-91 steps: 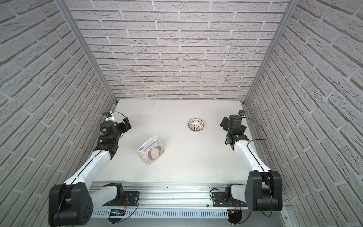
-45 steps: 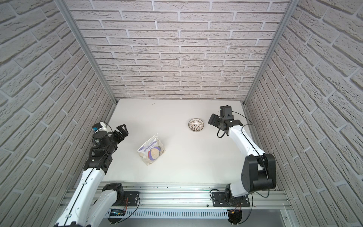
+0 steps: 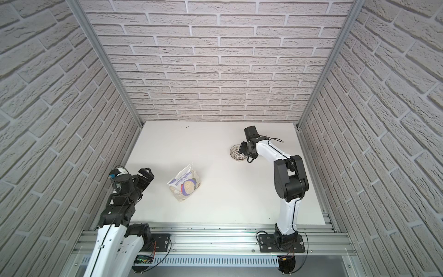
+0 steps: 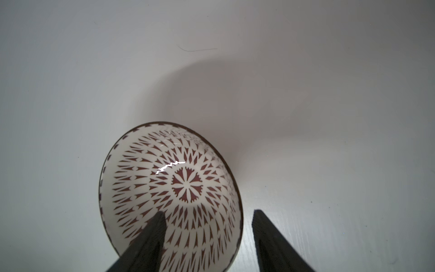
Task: Pour the oats into the breakfast bowl
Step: Pick up the bowl from the center of the board, then place the bowl at the center of the board.
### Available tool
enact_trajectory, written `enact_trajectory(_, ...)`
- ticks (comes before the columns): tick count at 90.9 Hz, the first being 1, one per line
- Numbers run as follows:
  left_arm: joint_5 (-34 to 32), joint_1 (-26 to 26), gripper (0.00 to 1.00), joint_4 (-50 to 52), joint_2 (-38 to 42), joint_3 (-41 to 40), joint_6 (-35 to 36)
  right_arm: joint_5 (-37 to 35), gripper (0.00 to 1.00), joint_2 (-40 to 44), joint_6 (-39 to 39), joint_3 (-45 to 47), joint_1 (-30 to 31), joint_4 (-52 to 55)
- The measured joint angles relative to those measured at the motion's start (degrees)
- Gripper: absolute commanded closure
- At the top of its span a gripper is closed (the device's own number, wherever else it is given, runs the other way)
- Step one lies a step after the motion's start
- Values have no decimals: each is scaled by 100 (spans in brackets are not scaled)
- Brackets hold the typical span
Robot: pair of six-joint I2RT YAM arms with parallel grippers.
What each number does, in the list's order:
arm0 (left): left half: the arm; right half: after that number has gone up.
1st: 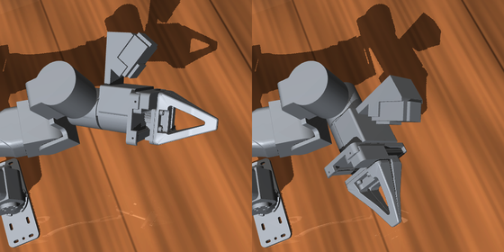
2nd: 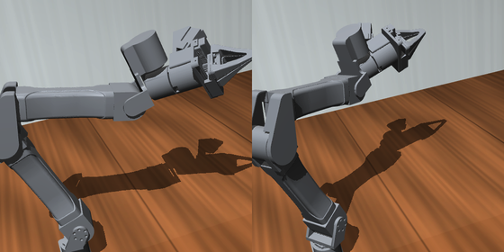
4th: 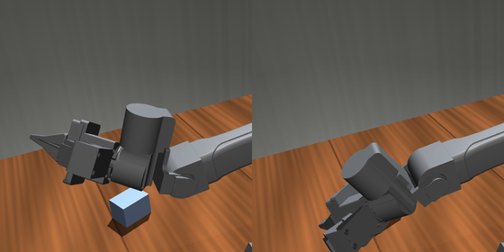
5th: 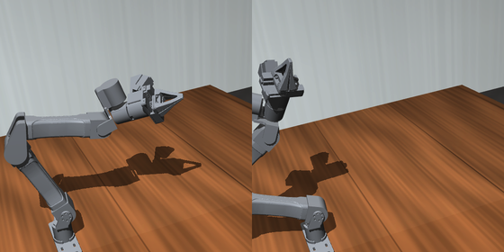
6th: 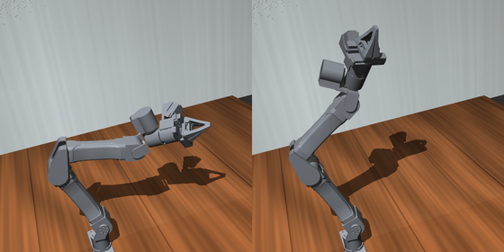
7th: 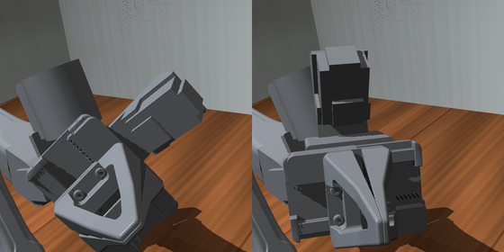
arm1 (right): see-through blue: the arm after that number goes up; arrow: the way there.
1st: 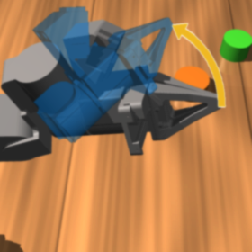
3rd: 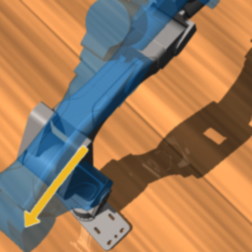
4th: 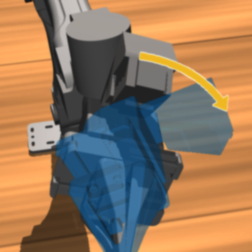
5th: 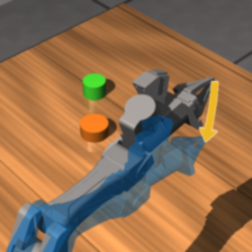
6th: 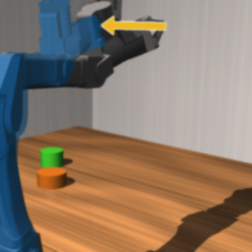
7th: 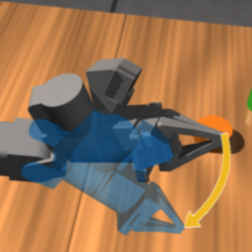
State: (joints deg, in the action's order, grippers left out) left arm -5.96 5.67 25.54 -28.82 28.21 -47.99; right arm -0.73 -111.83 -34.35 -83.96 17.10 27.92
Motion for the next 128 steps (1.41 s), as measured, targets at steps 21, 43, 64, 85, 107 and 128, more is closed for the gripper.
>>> enact_trajectory(21,-28,-2,2,254,4,-17,-245,-221,65,-444,-197,-181,-9,63)
enact_trajectory(43,-72,-2,2,455,2,-22,-501,-92,96,-573,-393,-267,-7,92)
enact_trajectory(64,-109,-2,2,487,2,-22,-752,-59,97,-120,-291,120,20,267)
enact_trajectory(85,-107,-17,2,437,-81,-22,-1010,402,97,1993,-166,1604,483,496)
enact_trajectory(107,-164,-81,2,385,-308,-22,-1106,822,97,3331,-647,2988,1967,337)
enact_trajectory(128,-199,-131,2,319,-413,-15,-1137,859,97,2935,-1043,3152,2872,15)
